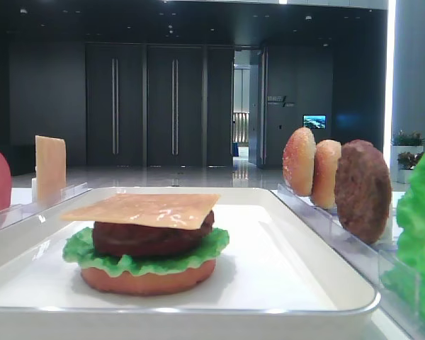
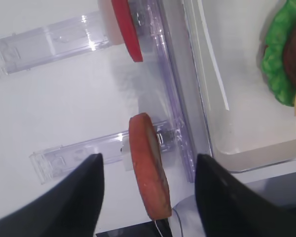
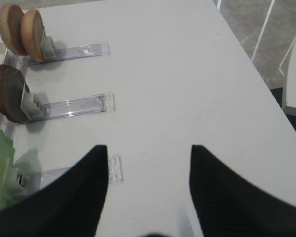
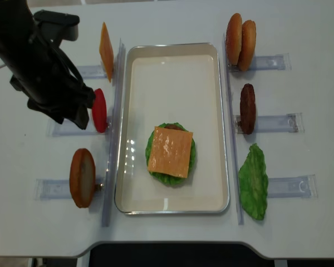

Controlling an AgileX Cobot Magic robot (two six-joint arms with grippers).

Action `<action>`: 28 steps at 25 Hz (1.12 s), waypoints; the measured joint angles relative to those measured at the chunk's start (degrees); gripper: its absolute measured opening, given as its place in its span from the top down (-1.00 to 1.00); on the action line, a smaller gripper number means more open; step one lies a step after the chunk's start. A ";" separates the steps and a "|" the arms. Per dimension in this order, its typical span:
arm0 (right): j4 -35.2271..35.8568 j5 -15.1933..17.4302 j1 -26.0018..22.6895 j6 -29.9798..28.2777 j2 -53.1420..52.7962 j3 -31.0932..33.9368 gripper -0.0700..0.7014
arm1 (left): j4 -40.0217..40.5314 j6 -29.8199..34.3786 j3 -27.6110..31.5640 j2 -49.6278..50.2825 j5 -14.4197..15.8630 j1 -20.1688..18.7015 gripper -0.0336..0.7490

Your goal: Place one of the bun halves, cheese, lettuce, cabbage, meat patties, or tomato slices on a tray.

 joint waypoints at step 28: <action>0.00 0.00 0.00 0.00 0.00 0.00 -0.12 | 1.14 6.48 1.32 -12.00 0.42 21.10 -0.26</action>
